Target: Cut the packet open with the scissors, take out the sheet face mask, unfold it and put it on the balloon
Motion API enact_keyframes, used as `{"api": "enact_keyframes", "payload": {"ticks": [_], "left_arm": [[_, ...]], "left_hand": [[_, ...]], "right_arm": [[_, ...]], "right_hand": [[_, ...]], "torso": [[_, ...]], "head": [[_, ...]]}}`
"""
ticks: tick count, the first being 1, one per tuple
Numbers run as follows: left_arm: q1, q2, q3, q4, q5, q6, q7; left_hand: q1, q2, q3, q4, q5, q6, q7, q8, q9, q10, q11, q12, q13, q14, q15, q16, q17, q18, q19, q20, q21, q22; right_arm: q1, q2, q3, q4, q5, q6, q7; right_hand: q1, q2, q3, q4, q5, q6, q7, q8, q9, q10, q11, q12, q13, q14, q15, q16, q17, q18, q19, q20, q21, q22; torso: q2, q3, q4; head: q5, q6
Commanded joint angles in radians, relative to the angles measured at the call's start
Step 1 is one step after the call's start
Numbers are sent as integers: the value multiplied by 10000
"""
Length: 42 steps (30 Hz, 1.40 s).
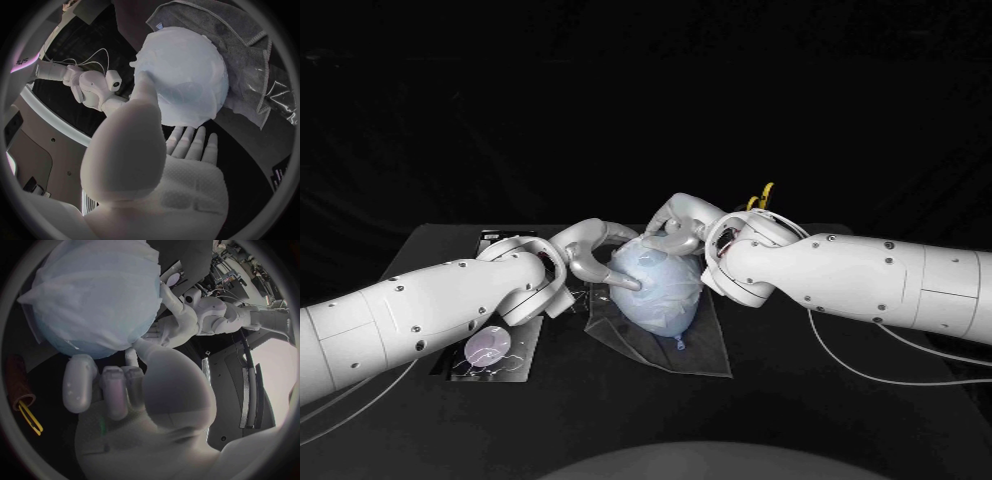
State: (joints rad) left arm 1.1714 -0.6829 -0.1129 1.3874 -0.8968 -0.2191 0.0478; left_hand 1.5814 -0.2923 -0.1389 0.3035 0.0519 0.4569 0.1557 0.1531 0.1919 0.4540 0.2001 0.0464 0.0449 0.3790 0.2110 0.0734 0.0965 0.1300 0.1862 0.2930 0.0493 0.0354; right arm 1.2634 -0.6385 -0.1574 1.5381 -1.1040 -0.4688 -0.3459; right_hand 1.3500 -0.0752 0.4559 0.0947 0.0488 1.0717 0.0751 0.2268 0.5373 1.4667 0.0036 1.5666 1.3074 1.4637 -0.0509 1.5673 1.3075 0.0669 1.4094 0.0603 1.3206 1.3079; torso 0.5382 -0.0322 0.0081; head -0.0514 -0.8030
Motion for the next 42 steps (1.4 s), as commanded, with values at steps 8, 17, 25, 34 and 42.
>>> {"api": "enact_keyframes", "payload": {"ticks": [8, 17, 25, 34, 42], "left_arm": [[9, 28, 3, 43, 27, 224, 81], [9, -1, 2, 42, 27, 224, 70], [9, -4, 2, 34, 27, 228, 60], [8, -5, 2, 27, 27, 265, 30], [8, -14, 2, 27, 27, 279, 14]], "left_hand": [[25, 95, 33, -10, 23, 17, 497, 22, 15, -38, 2, -35, -9, -78, -11, -47, -9, 99, 59, -12, 62, 10], [25, 95, 31, -10, 24, -6, 528, 15, 7, -74, -25, -40, -12, -92, -29, -56, -12, 106, 55, -14, 62, 9], [25, 95, 31, -10, 24, -6, 528, 15, 7, -74, -25, -40, -12, -92, -29, -56, -12, 106, 55, -14, 62, 9], [25, 91, 28, -10, 24, -27, 543, 9, 0, -109, -31, -44, -16, -127, -35, -65, -21, 110, 51, -14, 61, 8], [25, 85, 21, -9, 24, -53, 548, 0, -9, -130, -36, -47, -18, -134, -37, -70, -22, 113, 51, -14, 61, 8]], "right_arm": [[-27, -51, -18, 87, -112, -499, 639], [-27, -343, -18, 474, -87, -774, 1106], [-27, -549, -21, 953, -122, -95, 1353], [-32, -724, -27, 1333, -824, 140, 1448], [-42, -831, -44, 1568, -1089, 414, 1668]], "right_hand": [[127, 46, 401, -514, 6, 153, -21, 137, 221, 1041, -58, 42, 2634, 1071, -94, 35, 2633, -28, 39, -96, 69, 726], [-172, 48, 1091, -963, 1, 245, -5, 273, 446, 1041, -46, 42, 2634, 1071, -83, 35, 2633, -44, 79, -98, 123, 805], [-301, 36, 1238, -1052, 1, 253, -9, 300, 503, 1041, -49, 42, 2634, 1071, -82, 35, 2633, -40, 68, -98, 107, 804], [-364, 21, 1312, -1110, 0, 258, -13, 316, 535, 1041, -51, 42, 2634, 1071, -82, 35, 2633, -44, 75, -99, 119, 820], [-617, -224, 1299, -1224, -2, 123, -5, 294, 604, 1041, -43, 42, 2634, 1071, -76, 35, 2633, -7, -29, -94, -39, 720]], "torso": [[0, -4, 9], [-4, -1, -7], [0, -5, -4], [-1, -9, 7], [-3, -11, -4]], "head": [[10, 14], [13, 33], [14, 50], [26, 72], [62, 78]]}}
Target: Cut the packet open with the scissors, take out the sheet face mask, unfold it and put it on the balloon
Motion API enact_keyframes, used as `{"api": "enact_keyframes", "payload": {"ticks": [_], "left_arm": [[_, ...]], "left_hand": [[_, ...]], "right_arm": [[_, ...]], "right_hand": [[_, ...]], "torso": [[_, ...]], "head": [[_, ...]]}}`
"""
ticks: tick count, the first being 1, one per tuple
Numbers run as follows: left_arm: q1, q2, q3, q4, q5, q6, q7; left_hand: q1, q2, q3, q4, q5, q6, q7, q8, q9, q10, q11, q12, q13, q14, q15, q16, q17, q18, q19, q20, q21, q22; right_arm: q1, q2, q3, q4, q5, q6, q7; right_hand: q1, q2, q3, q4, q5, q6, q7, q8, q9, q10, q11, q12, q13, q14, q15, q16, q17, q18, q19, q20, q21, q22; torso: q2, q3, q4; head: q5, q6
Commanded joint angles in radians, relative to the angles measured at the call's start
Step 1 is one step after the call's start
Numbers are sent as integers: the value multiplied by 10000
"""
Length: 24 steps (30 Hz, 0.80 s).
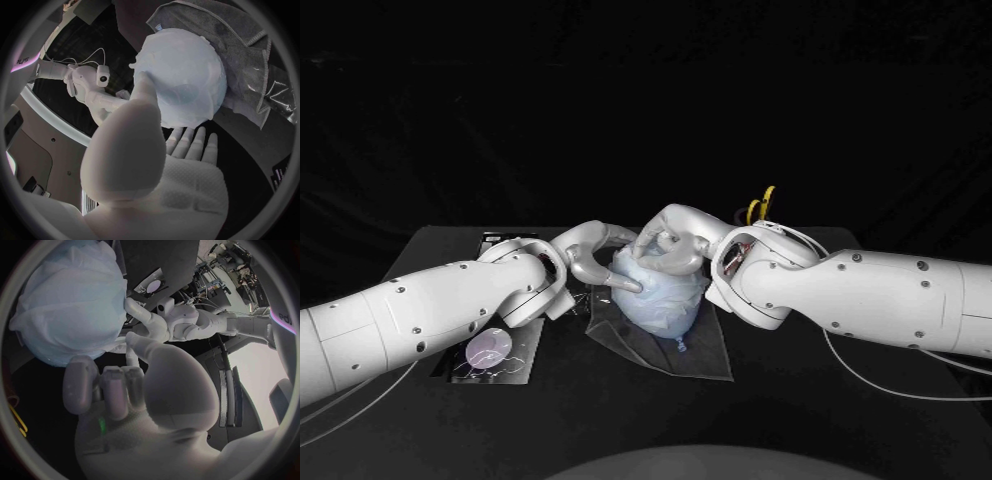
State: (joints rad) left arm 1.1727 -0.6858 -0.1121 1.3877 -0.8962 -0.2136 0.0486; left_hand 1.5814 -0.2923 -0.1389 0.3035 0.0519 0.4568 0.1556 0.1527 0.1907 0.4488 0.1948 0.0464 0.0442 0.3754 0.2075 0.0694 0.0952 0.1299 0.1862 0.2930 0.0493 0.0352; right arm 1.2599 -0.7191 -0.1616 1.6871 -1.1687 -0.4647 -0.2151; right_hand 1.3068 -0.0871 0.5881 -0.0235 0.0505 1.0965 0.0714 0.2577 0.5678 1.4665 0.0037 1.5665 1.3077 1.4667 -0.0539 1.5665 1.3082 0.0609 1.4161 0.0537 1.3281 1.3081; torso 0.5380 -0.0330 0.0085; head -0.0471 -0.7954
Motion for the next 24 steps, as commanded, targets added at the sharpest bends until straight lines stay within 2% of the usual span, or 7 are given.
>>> {"api": "enact_keyframes", "payload": {"ticks": [1, 7, 8, 11, 16, 21, 24], "left_arm": [[-5, 14, -7, 24, 21, 225, 6], [-5, 10, -7, 20, 21, 231, -1], [-5, 9, -7, 19, 21, 233, -4], [-5, 8, -7, 19, 21, 247, -14], [-5, 7, -7, 24, 21, 250, -19], [-5, -4, -7, 29, 21, 251, -22], [-6, -15, -7, 34, 21, 250, -24]], "left_hand": [[25, 86, 21, -9, 24, -53, 549, 4, 4, -77, 17, -47, -12, -98, -1, -30, -9, 114, 51, -13, 61, 9], [25, 86, 21, -9, 24, -53, 549, 4, 4, -77, 17, -47, -12, -98, -1, -30, -9, 114, 51, -13, 61, 9], [25, 86, 21, -9, 24, -53, 549, 4, 4, -77, 17, -47, -12, -98, -1, -30, -9, 114, 51, -13, 61, 9], [25, 86, 21, -9, 24, -53, 549, 4, 4, -77, 17, -47, -12, -98, -1, -30, -9, 114, 51, -13, 61, 9], [25, 83, 16, -9, 25, -63, 547, 0, 2, -101, 19, -50, -14, -110, -2, -36, -12, 116, 46, -13, 60, 8], [25, 83, 16, -9, 25, -63, 547, 0, 2, -101, 19, -50, -14, -110, -2, -36, -12, 116, 46, -13, 60, 8], [25, 83, 16, -9, 25, -63, 547, 0, 2, -101, 19, -50, -14, -110, -2, -36, -12, 116, 46, -13, 60, 8]], "right_arm": [[-7, -38, -3, 94, -411, 356, 420], [-9, -139, -14, 159, -67, 337, 943], [-10, -158, -15, 172, -16, 340, 1034], [-10, -204, -18, 187, 68, 384, 1196], [-10, -283, -21, 148, 43, 442, 1191], [-10, -428, -22, 178, -28, 317, 1202], [-10, -586, -23, 300, 30, -88, 1488]], "right_hand": [[-214, -133, -47, -51, -17, -176, 38, -35, 302, 1043, -39, 43, 2631, 1041, -43, 43, 2626, 56, -105, -25, -127, 711], [-1020, -631, -732, 275, -9, -825, 341, -552, 99, 1043, 216, 43, 2631, 1041, 145, 43, 2626, 127, -355, 87, -510, 465], [-1155, -770, -911, 341, -7, -1134, 500, -801, -27, 1043, 349, 43, 2631, 1041, 258, 43, 2626, 138, -421, 156, -608, 406], [-1108, -932, -1201, 327, -11, -1713, 733, -1303, -314, 1043, 565, 43, 2631, 1041, 463, 43, 2626, 167, -535, 338, -789, 304], [-863, -984, -1481, 225, -8, -2422, 578, -1816, -639, 1043, 425, 43, 2631, 1041, 380, 43, 2626, 216, -583, 383, -876, 275], [-779, -1068, -1657, 171, -10, -2455, 575, -1855, -700, 1043, 439, 43, 2631, 1041, 365, 43, 2626, 213, -574, 368, -877, 288], [-515, -849, -1680, 90, 7, -1953, 739, -1641, -697, 1043, 575, 43, 2631, 1041, 464, 43, 2626, 164, -442, 409, -714, 416]], "torso": [[-1, -4, -8], [-5, -3, -4], [-7, -3, -7], [1, 1, -8], [1, -4, -4], [2, -1, 0], [8, -3, -3]], "head": [[18, 2], [51, 29], [58, 25], [70, 30], [96, 31], [102, 26], [125, 19]]}}
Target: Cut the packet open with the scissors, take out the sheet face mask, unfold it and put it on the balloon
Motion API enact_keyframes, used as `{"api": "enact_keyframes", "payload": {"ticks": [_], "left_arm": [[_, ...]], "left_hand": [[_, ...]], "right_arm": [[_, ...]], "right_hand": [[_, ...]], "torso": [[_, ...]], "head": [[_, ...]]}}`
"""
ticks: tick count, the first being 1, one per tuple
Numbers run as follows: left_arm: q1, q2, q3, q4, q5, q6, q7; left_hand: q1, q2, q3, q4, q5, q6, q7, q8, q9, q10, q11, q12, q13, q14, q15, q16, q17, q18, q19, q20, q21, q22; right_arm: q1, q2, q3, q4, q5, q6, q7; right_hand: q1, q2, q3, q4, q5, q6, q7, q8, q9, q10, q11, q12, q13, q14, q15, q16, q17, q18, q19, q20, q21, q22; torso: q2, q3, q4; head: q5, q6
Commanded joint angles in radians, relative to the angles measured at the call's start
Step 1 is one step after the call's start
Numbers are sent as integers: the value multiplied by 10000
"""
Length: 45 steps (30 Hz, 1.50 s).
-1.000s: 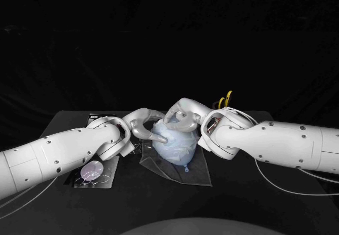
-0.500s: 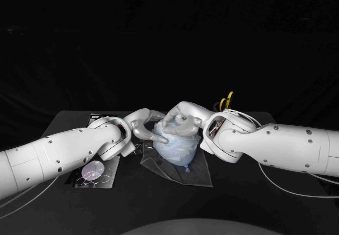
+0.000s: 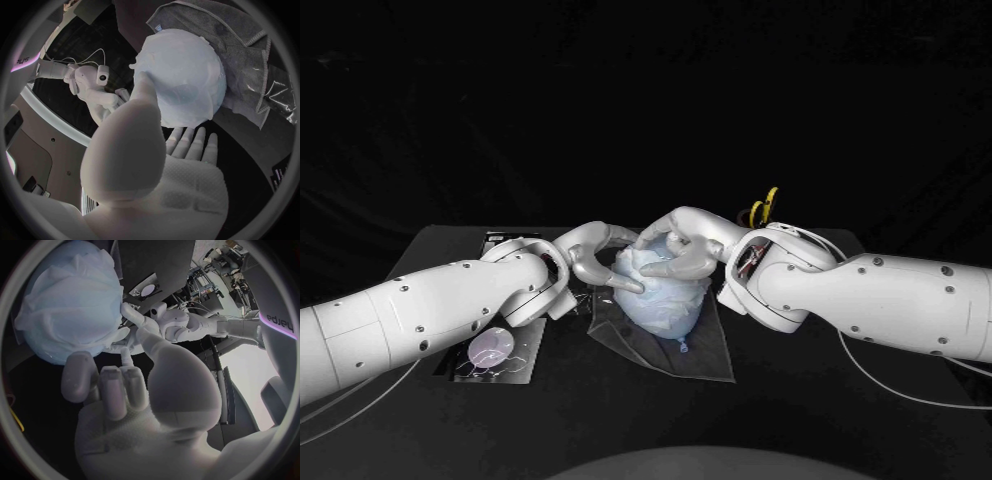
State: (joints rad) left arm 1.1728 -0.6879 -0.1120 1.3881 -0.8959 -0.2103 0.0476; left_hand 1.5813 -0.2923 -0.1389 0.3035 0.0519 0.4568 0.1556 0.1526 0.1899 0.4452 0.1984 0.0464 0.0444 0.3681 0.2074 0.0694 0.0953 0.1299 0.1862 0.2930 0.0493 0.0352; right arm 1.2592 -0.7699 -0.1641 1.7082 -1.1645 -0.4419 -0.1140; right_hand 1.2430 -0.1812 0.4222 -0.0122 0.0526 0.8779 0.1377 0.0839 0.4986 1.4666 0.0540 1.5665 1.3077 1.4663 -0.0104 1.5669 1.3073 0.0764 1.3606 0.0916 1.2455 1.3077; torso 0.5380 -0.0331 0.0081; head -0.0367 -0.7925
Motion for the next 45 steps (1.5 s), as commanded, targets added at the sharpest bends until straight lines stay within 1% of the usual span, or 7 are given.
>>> {"api": "enact_keyframes", "payload": {"ticks": [1, 9, 11, 13, 26, 35, 45], "left_arm": [[-7, 3, -8, 32, 18, 215, -13], [-8, -22, -9, 41, 18, 208, -5], [-8, -26, -9, 45, 18, 205, -4], [-8, -32, -9, 51, 18, 201, -4], [-8, -50, -9, 84, 18, 190, -5], [-8, -37, -9, 86, 18, 192, -6], [-8, -20, -9, 91, 18, 201, -7]], "left_hand": [[25, 83, 16, -9, 25, -62, 547, 1, 9, -66, -16, -50, -16, -37, -2, -36, -14, 116, 46, -13, 60, 9], [27, 76, 9, -9, 25, -67, 536, 0, 10, -98, -11, -54, -18, -43, 0, -41, -15, 119, 44, -12, 59, 9], [27, 76, 9, -9, 25, -67, 536, 0, 10, -98, -11, -54, -18, -43, 0, -41, -15, 119, 44, -12, 59, 9], [27, 76, 9, -9, 25, -67, 536, 0, 10, -98, -11, -54, -18, -43, 0, -41, -15, 119, 44, -12, 59, 9], [27, 76, 9, -9, 25, -67, 536, 0, 10, -98, -11, -54, -18, -43, 0, -41, -15, 119, 44, -12, 59, 9], [33, 76, 8, -9, 26, -59, 543, 5, 17, -120, -15, -53, -19, -54, -3, -50, -17, 124, 46, -11, 61, 9], [33, 76, 8, -9, 26, -59, 543, 5, 17, -120, -15, -53, -19, -54, -3, -50, -17, 124, 46, -11, 61, 9]], "right_arm": [[-3, -148, 2, 143, 94, -506, 643], [-2, -718, 9, 391, 983, -1433, 1554], [1, -805, 12, 342, 980, -1401, 1569], [4, -859, 14, 302, 854, -1317, 1541], [10, -702, 25, 142, -1203, -596, 883], [11, -424, 23, 3, -2613, 136, 241], [1, -98, 15, -112, -3289, 217, -206]], "right_hand": [[154, 139, -17, -27, -8, 310, 108, 122, -16, 1042, 103, 42, 2631, 1045, 52, 38, 2635, 1, 134, 47, 135, 440], [175, 1017, 436, 287, 649, 1143, 41, 343, -278, 1042, 63, 42, 2631, 1045, 64, 38, 2635, -37, 320, 108, 358, 634], [576, 1355, 890, 51, 691, 1236, -1, 367, -337, 1042, 14, 42, 2631, 1045, 10, 38, 2635, -43, 346, 62, 389, 669], [740, 1412, 1167, -163, 938, 1307, 14, 396, -366, 1042, 21, 42, 2631, 1045, 7, 38, 2635, -50, 360, 38, 414, 698], [590, 1269, 1622, -623, 255, 1506, 14, 459, -478, 1042, 29, 42, 2631, 1045, 16, 38, 2635, -87, 446, 33, 568, 854], [347, 939, 1445, -724, -27, 1535, -1, 437, -550, 1042, 21, 42, 2631, 1045, 14, 38, 2635, -77, 410, 27, 513, 844], [-182, 429, 927, -548, -31, 1285, 98, 185, -746, 1042, 104, 42, 2631, 1045, 78, 38, 2635, -76, 392, 68, 461, 838]], "torso": [[5, 1, -1], [-4, 1, -6], [-3, 1, -4], [2, 3, 1], [2, -5, 9], [7, -6, 6], [3, -1, 8]], "head": [[28, -14], [200, -64], [238, -78], [258, -84], [287, -129], [259, -138], [276, -126]]}}
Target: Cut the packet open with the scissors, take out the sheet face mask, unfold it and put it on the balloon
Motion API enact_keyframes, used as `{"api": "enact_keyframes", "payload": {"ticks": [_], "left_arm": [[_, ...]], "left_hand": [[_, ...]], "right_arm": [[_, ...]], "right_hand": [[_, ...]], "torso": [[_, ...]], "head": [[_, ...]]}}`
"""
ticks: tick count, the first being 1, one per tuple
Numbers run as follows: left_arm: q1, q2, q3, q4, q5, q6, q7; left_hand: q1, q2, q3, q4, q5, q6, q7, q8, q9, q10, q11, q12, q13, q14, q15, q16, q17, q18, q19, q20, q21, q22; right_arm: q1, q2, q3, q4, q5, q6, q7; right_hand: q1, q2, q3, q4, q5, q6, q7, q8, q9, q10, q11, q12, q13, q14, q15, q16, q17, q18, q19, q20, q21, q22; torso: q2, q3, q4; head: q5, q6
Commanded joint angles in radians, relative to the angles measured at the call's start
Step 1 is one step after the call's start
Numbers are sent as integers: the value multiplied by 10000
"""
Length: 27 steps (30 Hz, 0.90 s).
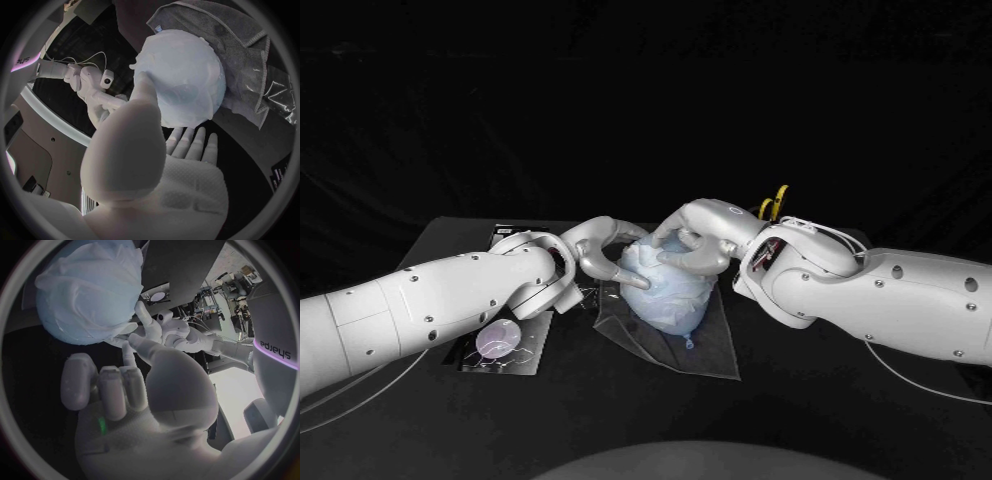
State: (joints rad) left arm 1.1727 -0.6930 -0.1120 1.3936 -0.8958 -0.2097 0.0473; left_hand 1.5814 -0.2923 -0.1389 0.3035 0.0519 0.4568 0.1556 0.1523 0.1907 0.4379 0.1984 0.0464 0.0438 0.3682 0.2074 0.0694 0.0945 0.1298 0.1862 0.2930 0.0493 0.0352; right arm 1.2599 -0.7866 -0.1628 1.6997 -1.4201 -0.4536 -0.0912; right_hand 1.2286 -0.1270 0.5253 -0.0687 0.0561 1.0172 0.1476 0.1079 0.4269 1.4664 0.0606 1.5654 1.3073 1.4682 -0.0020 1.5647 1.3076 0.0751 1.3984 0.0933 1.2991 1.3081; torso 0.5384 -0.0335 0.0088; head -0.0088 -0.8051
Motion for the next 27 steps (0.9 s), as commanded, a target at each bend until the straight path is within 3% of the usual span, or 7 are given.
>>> {"api": "enact_keyframes", "payload": {"ticks": [1, 13, 21, 27], "left_arm": [[-7, 33, -8, 36, 17, 195, -4], [-6, 47, -7, 52, 17, 208, -12], [-6, 51, -7, 57, 18, 215, -16], [-5, 53, -7, 61, 22, 222, -18]], "left_hand": [[33, 76, 8, -9, 26, -59, 544, 8, 9, -47, -16, -53, -12, -55, -3, -50, -9, 125, 46, -11, 61, 9], [33, 76, 8, -9, 26, -59, 544, 8, 9, -47, -16, -53, -12, -55, -3, -50, -9, 125, 46, -11, 61, 9], [33, 76, 8, -9, 26, -59, 544, 8, 9, -47, -16, -53, -12, -55, -3, -50, -9, 125, 46, -11, 61, 9], [33, 76, 8, -9, 26, -59, 544, 8, 9, -47, -16, -53, -12, -55, -3, -50, -9, 125, 46, -11, 61, 9]], "right_arm": [[-7, 101, 0, -44, -760, 355, -471], [-42, 402, -20, -353, -1109, 357, -897], [-49, 550, -28, -535, -1208, 440, -1076], [-70, 620, -45, -590, -1234, 734, -1141]], "right_hand": [[-102, -197, -196, 46, -69, -181, 26, -113, -65, 1044, 60, 54, 2635, 1026, 11, 61, 2632, -62, 10, 61, -88, 829], [-106, -318, -438, 112, -77, -441, 108, -330, -207, 1044, 139, 54, 2635, 1026, 82, 61, 2632, -53, -15, 122, -149, 808], [95, 29, -349, 185, -78, -177, 73, -244, -217, 1044, 118, 54, 2635, 1026, 82, 61, 2632, -56, 8, 132, -130, 834], [254, 287, -241, 224, -78, 236, -79, -71, -189, 1044, -5, 54, 2635, 1026, -3, 61, 2632, -51, 16, 78, -134, 847]], "torso": [[0, 1, -1], [-2, -1, 5], [-1, 1, -7], [1, 2, -3]], "head": [[-4, 0], [-8, -19], [-9, -53], [-4, -74]]}}
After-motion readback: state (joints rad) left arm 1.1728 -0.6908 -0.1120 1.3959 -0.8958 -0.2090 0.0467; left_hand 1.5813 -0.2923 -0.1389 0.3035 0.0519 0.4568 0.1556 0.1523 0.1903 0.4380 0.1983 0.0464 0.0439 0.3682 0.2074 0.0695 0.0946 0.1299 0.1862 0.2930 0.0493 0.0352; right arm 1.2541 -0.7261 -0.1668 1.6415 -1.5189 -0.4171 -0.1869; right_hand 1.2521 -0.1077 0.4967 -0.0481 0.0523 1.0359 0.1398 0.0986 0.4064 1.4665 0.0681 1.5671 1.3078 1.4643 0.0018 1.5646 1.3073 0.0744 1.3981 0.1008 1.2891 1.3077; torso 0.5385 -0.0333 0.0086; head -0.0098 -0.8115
